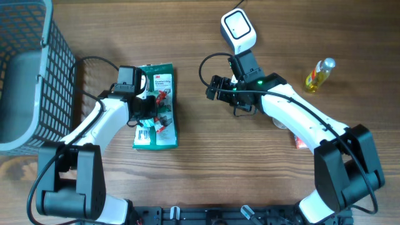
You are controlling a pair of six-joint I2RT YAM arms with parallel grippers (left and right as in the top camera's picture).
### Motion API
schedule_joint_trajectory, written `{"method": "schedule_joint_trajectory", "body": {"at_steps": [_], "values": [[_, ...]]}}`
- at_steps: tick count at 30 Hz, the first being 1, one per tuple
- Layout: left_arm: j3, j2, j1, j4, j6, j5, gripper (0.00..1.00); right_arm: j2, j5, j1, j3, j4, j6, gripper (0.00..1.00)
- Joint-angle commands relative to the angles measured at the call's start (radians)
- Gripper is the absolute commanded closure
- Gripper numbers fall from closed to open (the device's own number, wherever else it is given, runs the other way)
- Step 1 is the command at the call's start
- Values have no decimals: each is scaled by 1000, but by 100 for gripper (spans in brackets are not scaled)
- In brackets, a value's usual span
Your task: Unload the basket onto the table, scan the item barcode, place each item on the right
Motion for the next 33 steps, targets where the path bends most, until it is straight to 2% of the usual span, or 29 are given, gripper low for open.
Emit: {"method": "schedule_joint_trajectory", "body": {"at_steps": [1,5,8,9,10,11,18,27,33], "values": [[-5,-4,-14,7,-3,-18,96,15,-10,2,-1,-35,5,0],[-5,40,-18,6,21,-10,95,15,-9,2,-1,-50,5,0],[-5,51,-17,6,21,-11,75,15,-9,2,-1,-49,3,0],[-5,51,-18,6,21,-10,55,15,-9,2,-1,-49,4,0],[-5,51,-18,6,21,-10,14,15,-10,2,-1,-49,5,0],[-4,51,-17,6,21,-10,0,15,-10,2,-1,-48,6,0],[40,-36,-16,-31,21,12,0,15,-10,2,-1,-16,6,0],[97,-269,-10,-20,13,12,0,15,-46,2,-1,-41,6,0],[97,-323,87,7,-69,16,0,15,-47,2,-1,-56,3,0]]}}
